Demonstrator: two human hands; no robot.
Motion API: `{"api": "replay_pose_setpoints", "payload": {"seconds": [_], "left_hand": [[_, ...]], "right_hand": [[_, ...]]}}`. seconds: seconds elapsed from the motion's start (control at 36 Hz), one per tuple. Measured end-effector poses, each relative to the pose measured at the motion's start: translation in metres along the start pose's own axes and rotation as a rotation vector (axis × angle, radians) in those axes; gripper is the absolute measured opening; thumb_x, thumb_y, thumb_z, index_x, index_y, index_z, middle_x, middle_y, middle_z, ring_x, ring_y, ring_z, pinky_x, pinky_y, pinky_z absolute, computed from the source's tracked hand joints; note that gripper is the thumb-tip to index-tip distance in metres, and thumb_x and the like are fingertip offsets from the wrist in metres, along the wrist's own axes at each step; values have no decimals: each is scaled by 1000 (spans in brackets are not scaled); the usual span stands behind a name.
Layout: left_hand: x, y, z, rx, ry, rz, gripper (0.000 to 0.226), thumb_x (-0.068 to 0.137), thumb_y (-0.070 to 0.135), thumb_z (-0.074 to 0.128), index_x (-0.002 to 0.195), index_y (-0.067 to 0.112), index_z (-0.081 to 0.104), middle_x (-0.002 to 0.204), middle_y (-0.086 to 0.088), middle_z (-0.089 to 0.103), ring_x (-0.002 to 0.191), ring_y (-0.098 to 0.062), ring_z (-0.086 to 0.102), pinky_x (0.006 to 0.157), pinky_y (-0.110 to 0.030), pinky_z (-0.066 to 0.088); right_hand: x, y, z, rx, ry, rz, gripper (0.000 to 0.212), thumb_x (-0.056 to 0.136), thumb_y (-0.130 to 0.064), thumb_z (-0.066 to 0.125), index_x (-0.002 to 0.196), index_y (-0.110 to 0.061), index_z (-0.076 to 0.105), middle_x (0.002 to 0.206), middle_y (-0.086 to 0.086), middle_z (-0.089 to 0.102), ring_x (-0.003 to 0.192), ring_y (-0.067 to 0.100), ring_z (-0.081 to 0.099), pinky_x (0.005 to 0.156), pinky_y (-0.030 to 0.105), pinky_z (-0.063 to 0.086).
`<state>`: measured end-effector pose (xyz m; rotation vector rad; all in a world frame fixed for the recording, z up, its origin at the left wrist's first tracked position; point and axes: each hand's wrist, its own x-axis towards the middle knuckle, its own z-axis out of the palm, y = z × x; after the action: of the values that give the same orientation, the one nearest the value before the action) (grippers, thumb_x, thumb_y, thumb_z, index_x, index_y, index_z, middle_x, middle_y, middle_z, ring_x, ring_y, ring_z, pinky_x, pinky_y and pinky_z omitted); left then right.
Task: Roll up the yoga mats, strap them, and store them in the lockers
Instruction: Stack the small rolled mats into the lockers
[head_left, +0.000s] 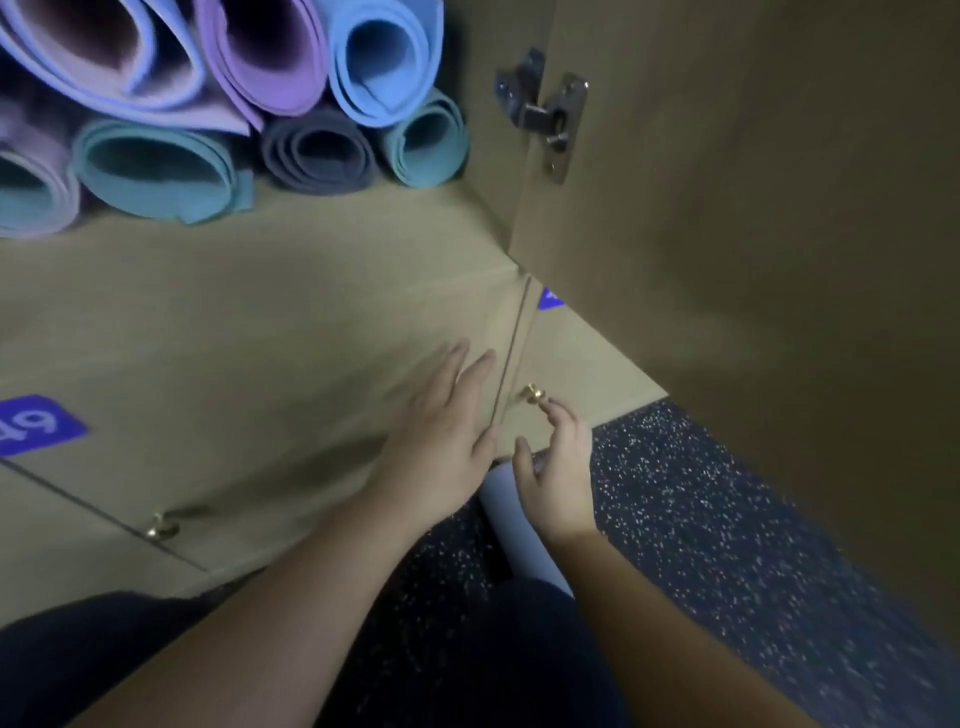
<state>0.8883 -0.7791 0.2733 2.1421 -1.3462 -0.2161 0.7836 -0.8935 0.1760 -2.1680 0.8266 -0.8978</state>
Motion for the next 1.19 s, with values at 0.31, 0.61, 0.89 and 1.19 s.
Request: {"api": "replay_pose_setpoints", "payload": {"seconds": [0.31,0.61,0.89,1.19], "left_hand": [[-6,7,27,37,-256,-103,75,97,39,48,154,30,0,161,1,-6,148,-17,-5,118,-33,6],[-25,8,29,135,-422,-156,79,95,50,43,152,33,-9,159,8,-15,147,-16,-13,120,-41,6],[-43,-10,15,125,-449,-212,80,93,52,43,151,36,-9,160,7,-2,146,-10,-3,116,-27,6],[-29,-22,-1,134,-447,-216,56,93,48,46,145,33,33,145,11,39,130,-9,38,103,-25,32]], "right_hand": [[-56,103,9,-250,-390,568,74,89,-34,68,149,-17,28,151,11,23,137,30,27,111,42,31],[-77,144,47,-529,-743,659,95,83,-46,71,153,-32,9,154,11,14,139,35,23,111,51,31],[-75,143,65,-786,-721,665,121,80,-46,75,152,-21,-19,155,17,15,140,33,26,109,49,33],[-83,115,42,-386,-471,394,101,71,-26,72,153,-15,15,136,13,38,127,33,35,105,44,31]]}}
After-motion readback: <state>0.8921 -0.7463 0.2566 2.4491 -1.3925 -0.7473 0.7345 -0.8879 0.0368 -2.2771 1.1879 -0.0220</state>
